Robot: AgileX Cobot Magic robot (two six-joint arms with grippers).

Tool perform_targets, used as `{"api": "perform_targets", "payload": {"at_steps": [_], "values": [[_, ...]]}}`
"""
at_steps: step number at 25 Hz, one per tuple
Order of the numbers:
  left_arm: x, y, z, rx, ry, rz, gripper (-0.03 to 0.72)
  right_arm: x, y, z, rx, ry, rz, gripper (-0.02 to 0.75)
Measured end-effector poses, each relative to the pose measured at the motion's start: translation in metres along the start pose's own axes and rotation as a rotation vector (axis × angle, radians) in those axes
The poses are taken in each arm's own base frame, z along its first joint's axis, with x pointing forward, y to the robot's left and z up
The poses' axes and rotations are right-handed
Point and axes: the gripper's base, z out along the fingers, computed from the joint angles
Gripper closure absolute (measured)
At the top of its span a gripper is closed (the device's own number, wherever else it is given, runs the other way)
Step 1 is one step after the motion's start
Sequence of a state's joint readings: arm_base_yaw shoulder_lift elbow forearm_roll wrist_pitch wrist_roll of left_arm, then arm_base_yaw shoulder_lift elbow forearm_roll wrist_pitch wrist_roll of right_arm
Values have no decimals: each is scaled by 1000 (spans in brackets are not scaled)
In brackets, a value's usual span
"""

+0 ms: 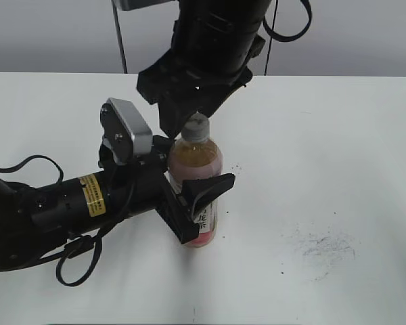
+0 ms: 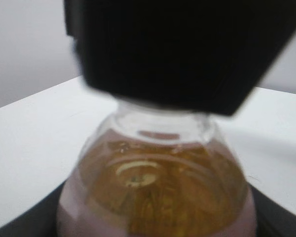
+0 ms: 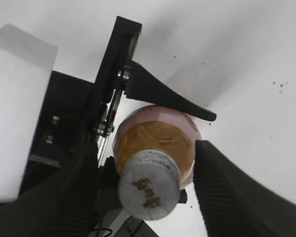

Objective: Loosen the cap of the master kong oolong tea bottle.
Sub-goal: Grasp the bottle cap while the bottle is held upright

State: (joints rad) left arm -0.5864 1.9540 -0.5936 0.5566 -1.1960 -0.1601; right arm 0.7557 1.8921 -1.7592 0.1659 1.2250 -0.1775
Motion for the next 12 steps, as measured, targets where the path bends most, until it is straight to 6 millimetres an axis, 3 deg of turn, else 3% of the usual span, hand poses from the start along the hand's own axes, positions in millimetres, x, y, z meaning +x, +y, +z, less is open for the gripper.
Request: {"api": "perform_targets", "payload": {"at_steps": [3, 12], "values": [[0, 0, 0, 1, 0, 0, 244, 0, -1, 0, 10, 1, 14, 309], [0, 0, 0, 1, 0, 0, 244, 8, -3, -1, 40, 21, 24, 324]]}}
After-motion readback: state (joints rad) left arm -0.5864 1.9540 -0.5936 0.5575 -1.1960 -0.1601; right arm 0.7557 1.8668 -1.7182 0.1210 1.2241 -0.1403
